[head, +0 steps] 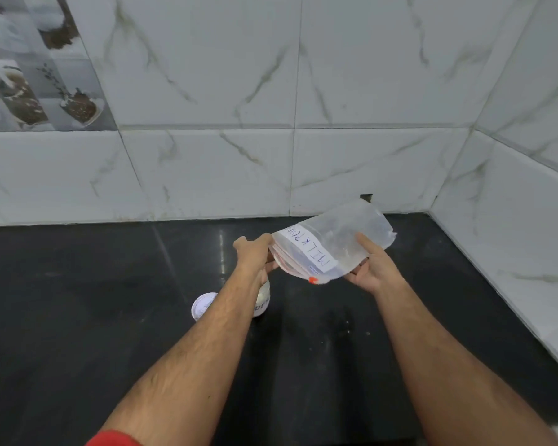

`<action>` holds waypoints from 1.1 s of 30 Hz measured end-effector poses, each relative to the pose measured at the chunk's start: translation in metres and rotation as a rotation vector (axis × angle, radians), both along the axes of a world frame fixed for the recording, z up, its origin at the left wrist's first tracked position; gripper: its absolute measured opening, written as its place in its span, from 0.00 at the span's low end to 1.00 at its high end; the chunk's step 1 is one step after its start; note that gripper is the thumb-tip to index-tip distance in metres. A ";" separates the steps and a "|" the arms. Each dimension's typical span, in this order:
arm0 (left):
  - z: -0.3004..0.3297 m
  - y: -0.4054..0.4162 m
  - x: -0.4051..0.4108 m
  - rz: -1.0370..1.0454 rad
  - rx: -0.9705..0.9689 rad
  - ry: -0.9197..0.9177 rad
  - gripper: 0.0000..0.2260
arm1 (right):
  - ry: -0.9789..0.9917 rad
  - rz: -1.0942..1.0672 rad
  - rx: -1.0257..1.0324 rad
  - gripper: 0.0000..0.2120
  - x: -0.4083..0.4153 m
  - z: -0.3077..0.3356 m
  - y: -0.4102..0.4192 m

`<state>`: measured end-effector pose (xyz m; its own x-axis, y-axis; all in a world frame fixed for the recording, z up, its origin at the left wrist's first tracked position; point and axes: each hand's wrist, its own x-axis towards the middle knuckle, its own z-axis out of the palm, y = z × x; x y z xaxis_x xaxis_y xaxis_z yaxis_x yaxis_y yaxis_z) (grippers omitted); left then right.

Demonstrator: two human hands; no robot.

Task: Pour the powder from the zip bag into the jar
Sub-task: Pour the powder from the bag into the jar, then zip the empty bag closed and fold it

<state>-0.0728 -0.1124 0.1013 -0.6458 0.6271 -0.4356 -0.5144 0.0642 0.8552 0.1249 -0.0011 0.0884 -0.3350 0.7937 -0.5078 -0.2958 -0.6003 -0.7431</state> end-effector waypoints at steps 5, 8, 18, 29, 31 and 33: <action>-0.005 0.023 0.034 0.079 0.019 0.022 0.38 | -0.120 0.138 -0.073 0.26 0.023 -0.002 0.008; -0.011 0.033 0.053 0.119 0.034 -0.013 0.39 | -0.197 0.237 -0.064 0.13 0.030 -0.002 0.010; -0.041 0.030 0.077 0.124 -0.001 -0.296 0.26 | -0.571 0.305 0.116 0.12 0.082 -0.040 0.064; -0.083 0.029 0.110 -0.369 -0.469 0.005 0.19 | -0.732 0.793 0.187 0.19 0.141 -0.056 0.080; -0.085 0.032 0.118 -0.337 -0.485 0.066 0.10 | -0.770 0.851 0.192 0.16 0.144 -0.059 0.080; -0.091 0.035 0.121 -0.293 -0.497 0.106 0.04 | -0.830 0.898 0.197 0.15 0.149 -0.063 0.082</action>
